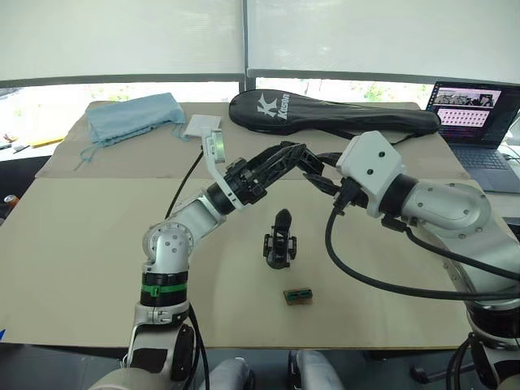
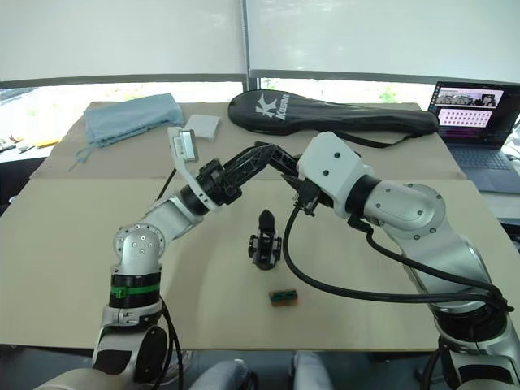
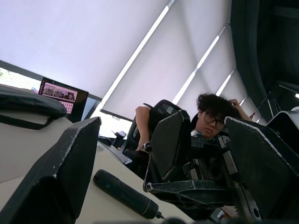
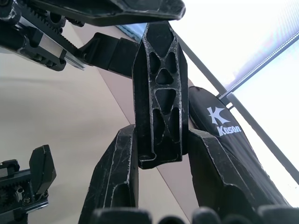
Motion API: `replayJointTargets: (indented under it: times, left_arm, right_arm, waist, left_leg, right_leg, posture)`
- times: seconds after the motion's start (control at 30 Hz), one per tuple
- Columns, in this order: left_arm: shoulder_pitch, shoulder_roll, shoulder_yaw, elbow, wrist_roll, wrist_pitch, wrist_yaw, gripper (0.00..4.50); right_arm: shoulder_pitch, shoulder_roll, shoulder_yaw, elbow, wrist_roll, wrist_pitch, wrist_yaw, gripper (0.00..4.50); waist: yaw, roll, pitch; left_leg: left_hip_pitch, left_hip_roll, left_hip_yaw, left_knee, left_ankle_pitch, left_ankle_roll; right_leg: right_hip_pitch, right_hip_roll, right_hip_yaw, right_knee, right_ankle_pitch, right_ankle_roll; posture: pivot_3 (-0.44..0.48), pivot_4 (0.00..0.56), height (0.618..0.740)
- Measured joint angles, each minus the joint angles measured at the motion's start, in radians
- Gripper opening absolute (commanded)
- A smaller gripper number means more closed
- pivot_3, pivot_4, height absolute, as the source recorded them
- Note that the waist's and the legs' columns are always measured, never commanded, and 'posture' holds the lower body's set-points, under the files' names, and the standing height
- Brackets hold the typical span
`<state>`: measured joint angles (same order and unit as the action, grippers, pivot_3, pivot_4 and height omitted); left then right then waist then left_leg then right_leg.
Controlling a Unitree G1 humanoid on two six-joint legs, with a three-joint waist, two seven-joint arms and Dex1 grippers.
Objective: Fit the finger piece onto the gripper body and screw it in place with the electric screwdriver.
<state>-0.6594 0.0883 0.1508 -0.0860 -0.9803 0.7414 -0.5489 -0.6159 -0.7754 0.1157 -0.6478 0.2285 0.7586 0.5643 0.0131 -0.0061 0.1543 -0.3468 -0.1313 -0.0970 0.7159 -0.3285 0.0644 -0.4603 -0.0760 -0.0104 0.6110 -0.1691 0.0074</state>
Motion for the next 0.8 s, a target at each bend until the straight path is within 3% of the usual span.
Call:
replayJointTargets:
  times: [0.1,0.33,0.5,0.53,0.73,0.8]
  left_arm:
    - [0.001,-0.019,0.002,-0.004,-0.001,-0.006,0.016,3.61]
    - [0.011,-0.055,0.012,-0.023,-0.008,-0.018,0.066,0.12]
    - [0.038,-0.107,0.021,-0.046,-0.011,-0.039,0.116,0.01]
    - [0.039,-0.112,0.022,-0.051,-0.012,-0.041,0.125,0.0]
    - [0.047,-0.124,0.028,-0.061,-0.045,-0.044,0.145,0.0]
    - [0.041,-0.12,0.034,-0.055,-0.055,-0.044,0.144,0.0]
  right_arm:
    - [0.0,0.005,0.009,0.005,-0.021,0.0,-0.003,1.15]
    - [-0.002,0.023,0.03,0.017,-0.058,0.0,-0.006,1.15]
    - [0.002,0.055,0.04,0.015,-0.094,0.0,-0.022,1.15]
    - [0.003,0.064,0.04,0.015,-0.099,0.0,-0.03,2.21]
    - [0.004,0.096,0.022,0.013,-0.106,0.0,-0.047,4.24]
    - [0.015,0.092,-0.026,0.008,-0.065,-0.01,-0.009,4.49]
  waist:
    - [0.0,0.0,0.0]
    - [-0.001,0.0,0.0]
    - [0.0,0.0,0.0]
    - [0.0,0.0,0.0]
    - [0.0,0.0,0.0]
    - [0.002,0.0,0.0]
  left_leg:
    - [0.0,0.0,0.0,0.0,0.0,0.0]
    - [0.0,0.0,0.0,0.0,0.0,0.0]
    - [0.0,0.0,0.0,0.0,0.0,0.0]
    - [0.0,0.0,0.0,0.0,0.0,0.0]
    - [0.0,0.0,0.0,0.0,0.0,0.0]
    - [0.0,0.0,0.0,0.0,0.0,0.0]
  right_leg:
    - [0.0,0.0,0.0,0.0,0.0,0.0]
    - [0.0,0.0,0.0,0.0,0.0,0.0]
    - [0.0,0.0,0.0,0.0,0.0,0.0]
    - [0.0,0.0,0.0,0.0,0.0,0.0]
    - [0.0,0.0,0.0,0.0,0.0,0.0]
    - [0.0,0.0,0.0,0.0,0.0,0.0]
  posture:
    - [0.0,0.15,0.74]
    - [0.0,0.15,0.74]
    - [0.0,0.15,0.74]
    - [0.0,0.15,0.74]
    - [0.0,0.15,0.74]
    - [0.0,0.15,0.74]
